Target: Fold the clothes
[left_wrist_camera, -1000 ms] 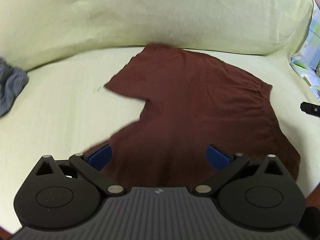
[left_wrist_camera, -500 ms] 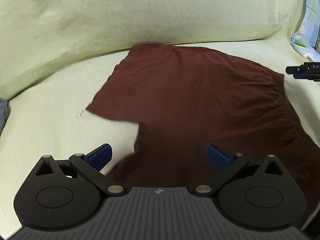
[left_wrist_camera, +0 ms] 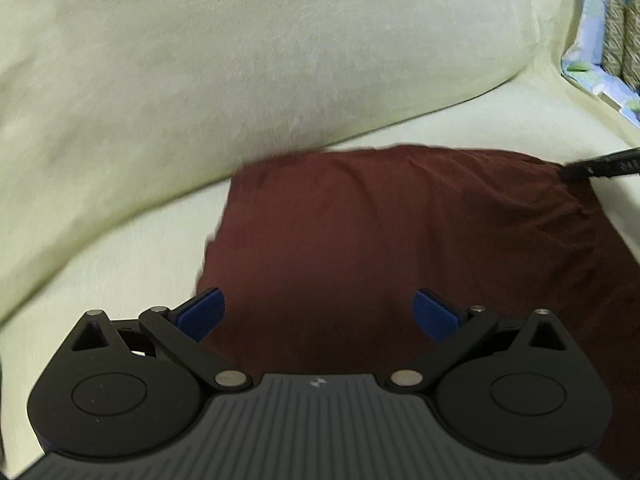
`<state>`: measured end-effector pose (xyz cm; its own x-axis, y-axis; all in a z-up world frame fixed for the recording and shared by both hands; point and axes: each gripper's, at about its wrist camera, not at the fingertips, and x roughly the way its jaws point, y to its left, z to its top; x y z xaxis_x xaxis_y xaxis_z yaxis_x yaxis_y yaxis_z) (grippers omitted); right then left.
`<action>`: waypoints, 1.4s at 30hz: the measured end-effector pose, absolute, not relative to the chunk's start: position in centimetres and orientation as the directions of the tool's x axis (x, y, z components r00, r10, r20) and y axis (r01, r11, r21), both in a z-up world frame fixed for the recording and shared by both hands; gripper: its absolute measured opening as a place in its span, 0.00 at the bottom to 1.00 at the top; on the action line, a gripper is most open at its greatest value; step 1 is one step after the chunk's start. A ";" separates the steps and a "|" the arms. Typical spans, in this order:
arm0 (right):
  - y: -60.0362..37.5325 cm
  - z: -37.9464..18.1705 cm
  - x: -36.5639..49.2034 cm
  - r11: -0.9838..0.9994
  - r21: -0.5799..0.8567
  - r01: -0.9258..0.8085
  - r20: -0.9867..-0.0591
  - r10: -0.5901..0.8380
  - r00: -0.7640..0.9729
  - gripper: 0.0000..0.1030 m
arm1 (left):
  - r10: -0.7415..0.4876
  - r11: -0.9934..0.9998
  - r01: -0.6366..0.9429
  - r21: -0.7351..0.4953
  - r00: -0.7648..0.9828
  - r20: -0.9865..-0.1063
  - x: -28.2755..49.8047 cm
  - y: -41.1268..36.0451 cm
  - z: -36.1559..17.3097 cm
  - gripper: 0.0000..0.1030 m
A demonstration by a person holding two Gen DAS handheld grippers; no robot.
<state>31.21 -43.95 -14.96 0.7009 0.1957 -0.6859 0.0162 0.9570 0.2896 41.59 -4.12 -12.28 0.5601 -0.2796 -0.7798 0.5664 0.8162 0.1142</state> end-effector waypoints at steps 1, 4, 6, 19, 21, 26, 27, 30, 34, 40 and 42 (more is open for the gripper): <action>-44.0 -15.1 31.4 0.960 0.281 0.012 -0.694 0.194 0.693 0.14 | -0.289 0.814 0.571 0.107 0.557 -0.778 43.6 -4.0 -12.4 0.97; -43.7 -15.1 31.5 0.966 0.260 -0.007 -0.694 0.192 0.694 0.16 | -0.288 0.836 0.543 0.079 0.556 -0.780 48.8 -3.6 -13.2 0.97; -43.4 -15.2 31.6 0.970 0.244 -0.013 -0.691 0.184 0.699 0.17 | -0.281 0.847 0.526 0.076 0.565 -0.776 51.3 -3.6 -14.0 0.97; -43.3 -15.4 33.1 0.968 0.248 -0.046 -0.673 0.206 0.710 0.21 | -0.395 0.814 0.577 -0.067 0.465 -0.792 57.6 -4.4 -19.1 0.73; -43.4 -15.4 33.1 0.965 0.260 -0.044 -0.668 0.213 0.713 0.21 | -0.425 0.802 0.592 -0.083 0.466 -0.776 57.8 -4.8 -19.5 0.72; -43.5 -15.8 33.6 0.959 0.277 -0.054 -0.663 0.231 0.712 0.21 | -0.468 0.777 0.621 -0.099 0.466 -0.751 57.7 -5.3 -19.7 0.22; -43.4 -15.7 33.7 0.962 0.265 -0.065 -0.666 0.231 0.709 0.21 | -0.487 0.766 0.632 -0.115 0.455 -0.746 57.6 -5.3 -19.6 0.16; -43.3 -15.5 34.0 0.963 0.255 -0.085 -0.672 0.240 0.700 0.15 | -0.469 0.753 0.656 -0.056 0.475 -0.744 56.7 -6.0 -19.3 0.13; -43.4 -15.1 34.2 0.961 0.262 -0.089 -0.679 0.249 0.691 0.12 | -0.482 0.746 0.665 -0.034 0.504 -0.717 55.1 -5.7 -18.1 0.13; -42.4 -11.8 32.2 0.966 0.203 -0.162 -0.643 0.256 0.722 0.10 | -0.508 0.756 0.654 -0.034 0.553 -0.660 50.9 -2.4 -14.8 0.13; -42.0 -10.3 31.4 0.963 0.183 -0.196 -0.626 0.268 0.732 0.10 | -0.512 0.760 0.648 -0.038 0.563 -0.649 49.4 -1.3 -13.9 0.13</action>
